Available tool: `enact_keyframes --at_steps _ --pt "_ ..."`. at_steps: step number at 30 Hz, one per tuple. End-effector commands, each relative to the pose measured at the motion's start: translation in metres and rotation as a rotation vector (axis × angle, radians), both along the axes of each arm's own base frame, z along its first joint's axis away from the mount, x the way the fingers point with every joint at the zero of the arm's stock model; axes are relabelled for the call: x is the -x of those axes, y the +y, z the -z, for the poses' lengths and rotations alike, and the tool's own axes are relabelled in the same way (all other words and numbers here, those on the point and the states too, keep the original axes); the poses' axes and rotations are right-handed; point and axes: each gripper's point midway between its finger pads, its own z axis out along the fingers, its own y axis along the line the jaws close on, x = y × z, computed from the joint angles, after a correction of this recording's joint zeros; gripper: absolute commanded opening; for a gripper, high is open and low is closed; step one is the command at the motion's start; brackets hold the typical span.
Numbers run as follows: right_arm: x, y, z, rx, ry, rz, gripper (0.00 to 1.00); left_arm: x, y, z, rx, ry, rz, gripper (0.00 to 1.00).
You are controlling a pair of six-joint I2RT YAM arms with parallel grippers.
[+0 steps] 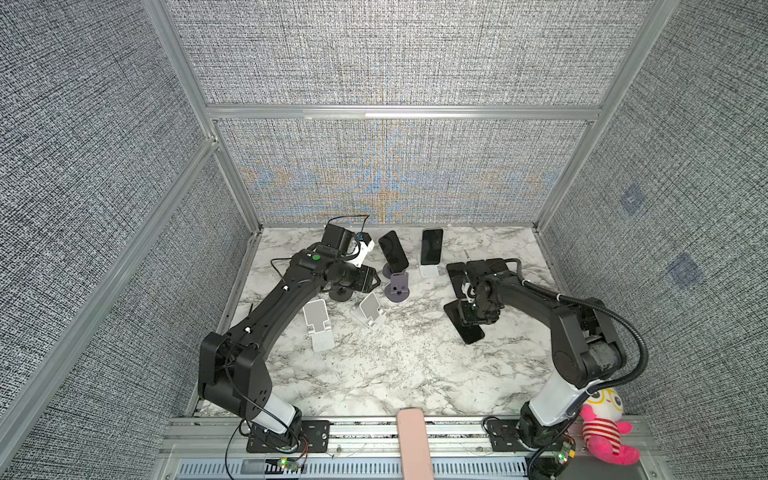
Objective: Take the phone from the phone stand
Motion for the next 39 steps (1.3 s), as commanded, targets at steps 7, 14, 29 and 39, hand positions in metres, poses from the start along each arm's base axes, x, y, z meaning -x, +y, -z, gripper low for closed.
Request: enact_keyframes --at_steps 7,14,29,39 --pt "-0.008 0.020 0.007 -0.001 0.000 -0.092 0.83 -0.001 -0.005 -0.004 0.022 -0.007 0.021 0.56" --pt "-0.004 0.014 0.022 0.051 0.041 -0.063 0.80 0.002 -0.001 -0.006 0.013 -0.018 0.017 0.56" --pt "0.021 -0.022 0.018 0.088 0.109 0.040 0.60 0.001 -0.003 -0.008 0.018 -0.022 0.025 0.56" --pt "-0.019 -0.020 0.018 0.051 0.064 0.029 0.57 -0.002 -0.006 -0.012 0.033 -0.030 0.032 0.56"
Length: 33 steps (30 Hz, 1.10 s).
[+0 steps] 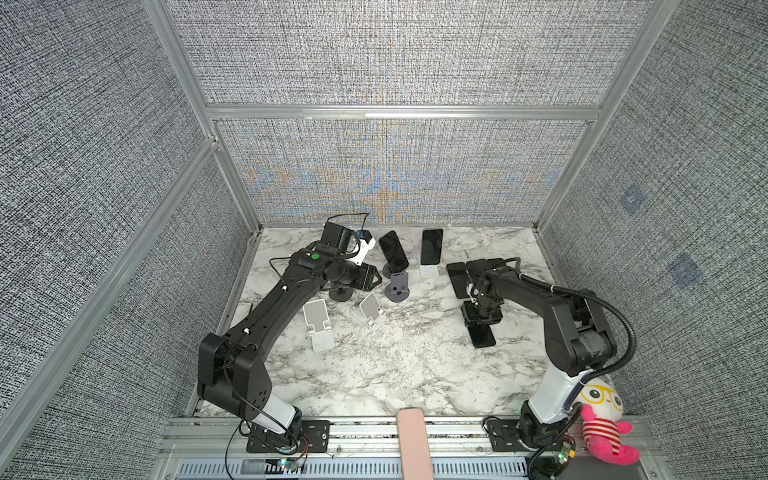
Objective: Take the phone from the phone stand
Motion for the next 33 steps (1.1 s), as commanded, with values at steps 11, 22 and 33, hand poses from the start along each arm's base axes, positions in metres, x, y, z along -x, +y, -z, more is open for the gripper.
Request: enact_keyframes --at_steps 11,22,33 --pt "-0.016 0.010 -0.021 -0.076 -0.059 0.006 0.78 -0.019 -0.015 -0.020 0.046 -0.103 0.055 0.62" --pt "-0.003 0.018 -0.096 -0.310 -0.197 0.028 0.82 -0.119 -0.021 -0.032 0.150 -0.150 -0.041 0.70" --pt "0.016 0.007 -0.141 -0.362 -0.316 -0.008 0.78 -0.174 -0.033 0.005 0.295 -0.077 0.042 0.68"
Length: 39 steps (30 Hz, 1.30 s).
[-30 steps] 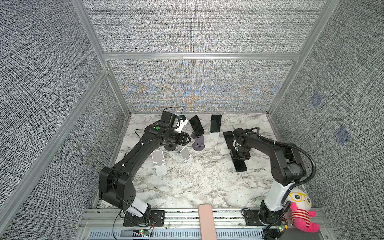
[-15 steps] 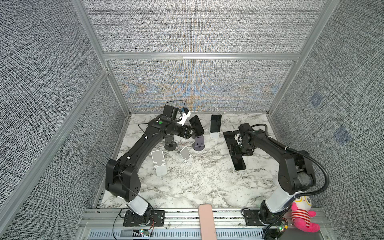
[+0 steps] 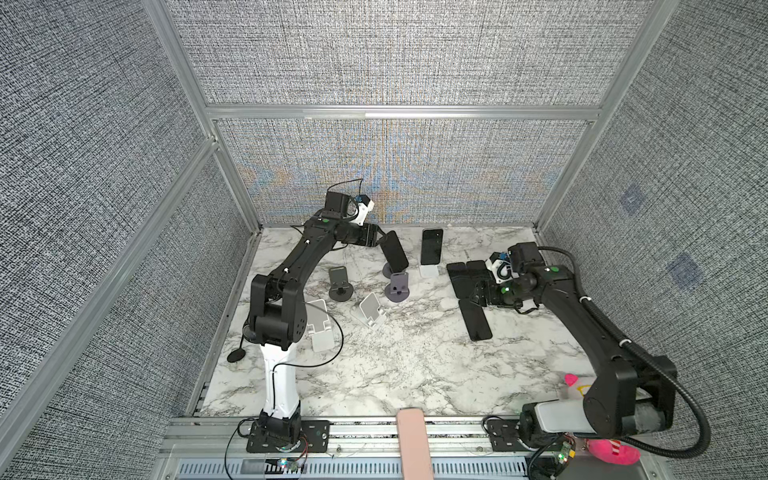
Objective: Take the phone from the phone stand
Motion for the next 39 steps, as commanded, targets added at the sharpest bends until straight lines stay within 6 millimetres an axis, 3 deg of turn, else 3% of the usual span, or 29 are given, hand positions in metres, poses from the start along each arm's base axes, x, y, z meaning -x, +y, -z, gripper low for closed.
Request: enact_keyframes --at_steps 1,15,20,30,39 --pt "0.010 0.001 -0.005 -0.009 -0.001 -0.029 0.77 -0.006 -0.011 -0.008 0.093 -0.008 0.056 0.68" --pt "0.017 0.002 -0.027 -0.029 -0.049 -0.029 0.73 -0.017 -0.013 0.034 0.055 0.090 0.049 0.51" --pt "0.019 -0.002 -0.022 -0.019 -0.038 -0.011 0.72 -0.019 -0.016 0.040 0.069 0.108 0.048 0.36" --pt "0.016 -0.003 -0.020 -0.022 -0.046 0.004 0.70 -0.025 -0.019 0.030 0.106 0.101 0.018 0.07" --pt "0.009 0.005 -0.038 -0.053 -0.098 -0.049 0.70 -0.023 -0.014 0.001 0.096 0.053 0.000 0.01"
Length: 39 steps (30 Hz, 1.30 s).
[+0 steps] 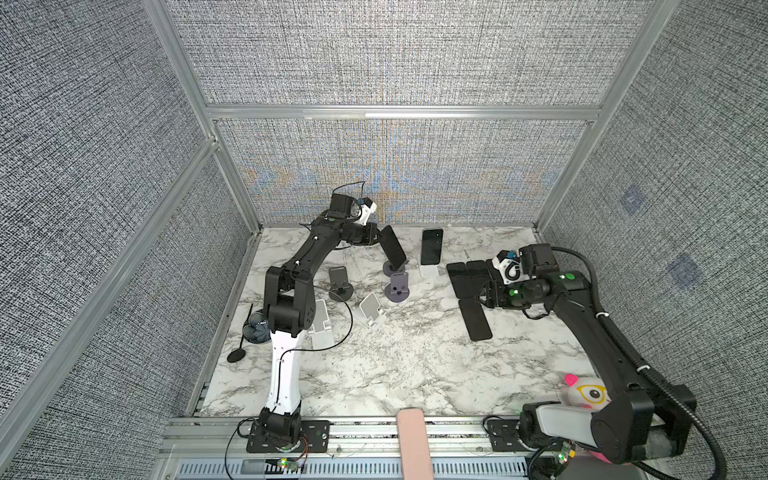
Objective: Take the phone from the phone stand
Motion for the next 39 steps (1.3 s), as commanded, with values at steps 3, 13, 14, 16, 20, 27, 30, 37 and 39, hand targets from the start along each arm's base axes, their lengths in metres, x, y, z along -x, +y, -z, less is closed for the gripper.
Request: enact_keyframes --at_steps 3,13,14,16,20,27,30,37,39 --pt "-0.005 0.015 -0.019 -0.052 -0.056 -0.075 0.70 0.000 0.002 -0.033 0.019 -0.057 -0.015 0.00" --pt "-0.018 0.080 -0.064 0.023 -0.246 -0.401 0.63 0.065 -0.009 -0.080 0.163 0.120 0.004 0.00" --pt "-0.021 0.089 -0.066 0.042 -0.265 -0.440 0.63 0.078 -0.011 -0.078 0.157 0.145 0.022 0.00" --pt "-0.025 0.108 -0.070 0.058 -0.287 -0.508 0.65 0.103 -0.011 -0.082 0.137 0.157 0.055 0.00" --pt "-0.041 0.144 -0.077 0.066 -0.333 -0.595 0.83 0.144 -0.019 -0.088 0.137 0.176 0.120 0.00" --pt "-0.067 0.188 -0.069 -0.009 -0.402 -0.640 0.95 0.160 -0.026 -0.091 0.166 0.182 0.147 0.00" --pt "-0.073 0.199 -0.064 -0.030 -0.411 -0.636 0.94 0.158 -0.029 -0.090 0.178 0.188 0.148 0.00" --pt "-0.073 0.216 -0.043 -0.084 -0.371 -0.643 0.91 0.149 -0.032 -0.087 0.191 0.200 0.123 0.00" --pt "-0.075 0.218 -0.038 -0.082 -0.371 -0.645 0.90 0.147 -0.033 -0.088 0.203 0.204 0.120 0.00"
